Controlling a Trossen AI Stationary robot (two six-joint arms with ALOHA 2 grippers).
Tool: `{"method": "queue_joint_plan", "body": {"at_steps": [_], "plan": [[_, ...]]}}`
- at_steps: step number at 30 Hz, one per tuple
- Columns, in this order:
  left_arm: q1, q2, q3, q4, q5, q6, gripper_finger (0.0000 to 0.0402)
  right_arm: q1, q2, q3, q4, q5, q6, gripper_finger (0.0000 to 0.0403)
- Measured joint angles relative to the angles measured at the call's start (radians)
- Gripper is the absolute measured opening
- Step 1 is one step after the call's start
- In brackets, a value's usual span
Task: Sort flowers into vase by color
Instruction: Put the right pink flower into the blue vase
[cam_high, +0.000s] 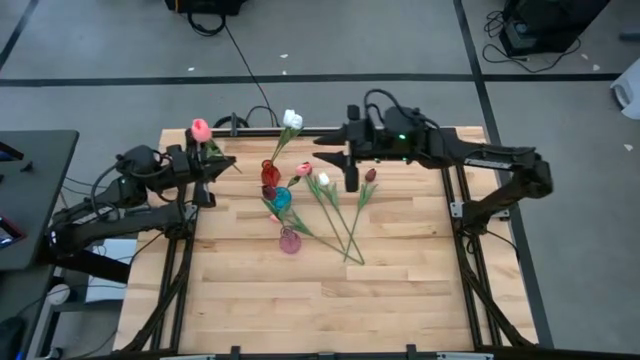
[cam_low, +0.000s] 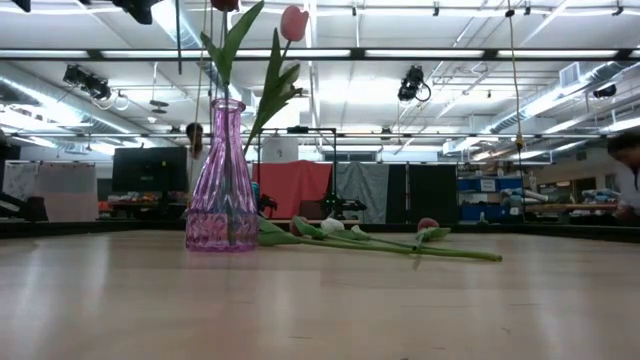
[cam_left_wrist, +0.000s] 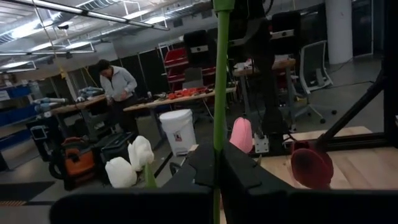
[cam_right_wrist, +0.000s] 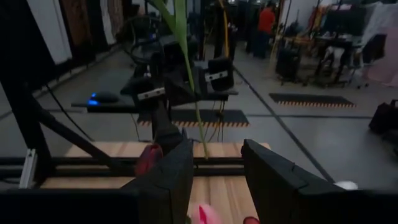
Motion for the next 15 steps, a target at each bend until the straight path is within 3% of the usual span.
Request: {"method": "queue_joint_plan", "body": {"at_steps": [15], "plan": [[0.062, 0.018, -0.223, 0.337, 0.035, -0.027, 0.0011, -0.003, -0.268, -0.564, 0.383, 0.027, 0.081, 0.015]]}}
